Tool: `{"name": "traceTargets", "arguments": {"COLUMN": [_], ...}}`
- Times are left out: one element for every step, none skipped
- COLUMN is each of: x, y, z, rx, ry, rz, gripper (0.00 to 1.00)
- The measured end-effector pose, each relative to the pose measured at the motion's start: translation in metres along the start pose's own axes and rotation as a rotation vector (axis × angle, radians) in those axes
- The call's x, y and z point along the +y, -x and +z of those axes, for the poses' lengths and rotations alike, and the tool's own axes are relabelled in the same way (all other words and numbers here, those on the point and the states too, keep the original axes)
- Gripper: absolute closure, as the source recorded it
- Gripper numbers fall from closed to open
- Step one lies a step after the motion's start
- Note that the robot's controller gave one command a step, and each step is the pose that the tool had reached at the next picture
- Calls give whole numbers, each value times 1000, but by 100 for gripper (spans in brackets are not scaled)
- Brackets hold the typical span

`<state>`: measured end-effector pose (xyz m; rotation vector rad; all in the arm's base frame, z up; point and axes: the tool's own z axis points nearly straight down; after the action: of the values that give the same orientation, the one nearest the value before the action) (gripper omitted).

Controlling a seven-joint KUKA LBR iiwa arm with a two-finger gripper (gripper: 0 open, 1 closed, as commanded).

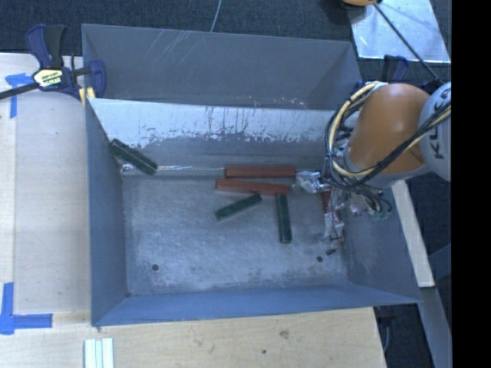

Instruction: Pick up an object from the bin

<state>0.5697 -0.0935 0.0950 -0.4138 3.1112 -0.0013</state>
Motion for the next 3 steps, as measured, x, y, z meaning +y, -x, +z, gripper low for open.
{"name": "traceTargets", "arguments": {"x": [12, 27, 123], "y": [-4, 15, 77], "z": [7, 10, 11], "rx": [1, -3, -3], "ry": [1, -1, 2], "rz": [-107, -243, 123], "gripper": [0, 0, 100]}}
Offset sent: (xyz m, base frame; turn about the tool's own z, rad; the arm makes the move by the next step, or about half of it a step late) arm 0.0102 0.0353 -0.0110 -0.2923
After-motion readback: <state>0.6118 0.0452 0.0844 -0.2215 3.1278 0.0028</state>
